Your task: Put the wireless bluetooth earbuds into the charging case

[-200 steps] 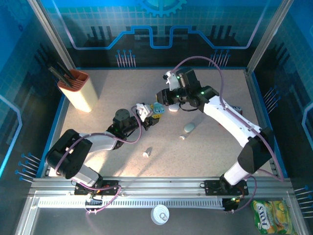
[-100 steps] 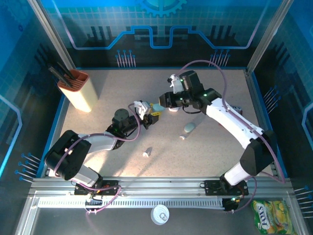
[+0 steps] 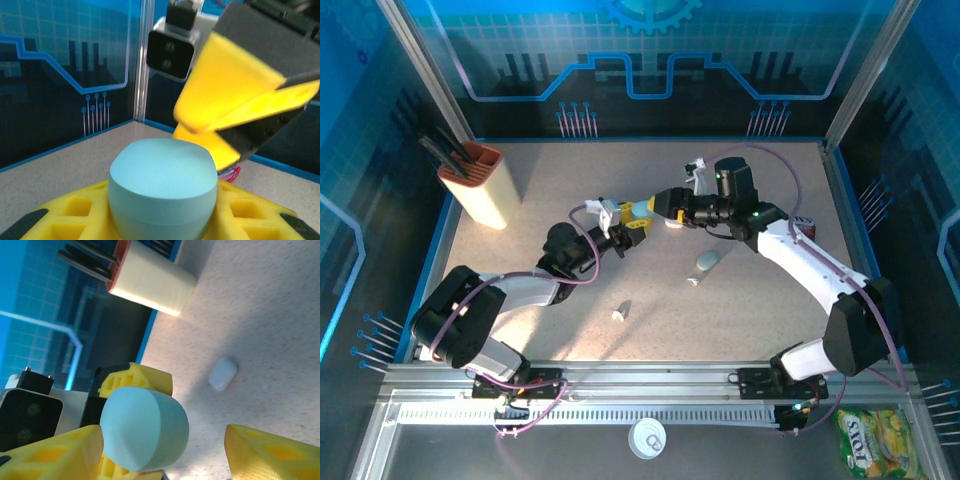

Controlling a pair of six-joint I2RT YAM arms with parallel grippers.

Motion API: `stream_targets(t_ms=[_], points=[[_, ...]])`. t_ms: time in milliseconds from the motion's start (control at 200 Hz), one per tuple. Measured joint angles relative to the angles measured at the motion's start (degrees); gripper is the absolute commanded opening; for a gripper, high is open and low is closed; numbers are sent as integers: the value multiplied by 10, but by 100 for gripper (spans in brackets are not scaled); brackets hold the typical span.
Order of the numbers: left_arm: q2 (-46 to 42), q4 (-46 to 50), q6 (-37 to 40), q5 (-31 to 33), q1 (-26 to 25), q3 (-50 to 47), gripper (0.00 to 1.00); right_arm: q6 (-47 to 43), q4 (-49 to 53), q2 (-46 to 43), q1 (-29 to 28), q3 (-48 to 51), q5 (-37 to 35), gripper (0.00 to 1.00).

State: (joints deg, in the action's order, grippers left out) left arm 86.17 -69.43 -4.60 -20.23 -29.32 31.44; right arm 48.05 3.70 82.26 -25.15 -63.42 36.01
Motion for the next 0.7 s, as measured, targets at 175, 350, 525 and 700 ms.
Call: stream_targets(t_ms=[175,350,525,700], points=[[0,-19,0,-11,0,0,38,90,-123,19,0,35,49,51],[0,-31,0,-13,0,0,39,138,-178,25,0,39,65,30],[2,-42,0,-10,0,0,41,157,-188,25,3,41,67,20],[5,-42,2,-11,0,0,46,156,-188,25,5,44,67,19]])
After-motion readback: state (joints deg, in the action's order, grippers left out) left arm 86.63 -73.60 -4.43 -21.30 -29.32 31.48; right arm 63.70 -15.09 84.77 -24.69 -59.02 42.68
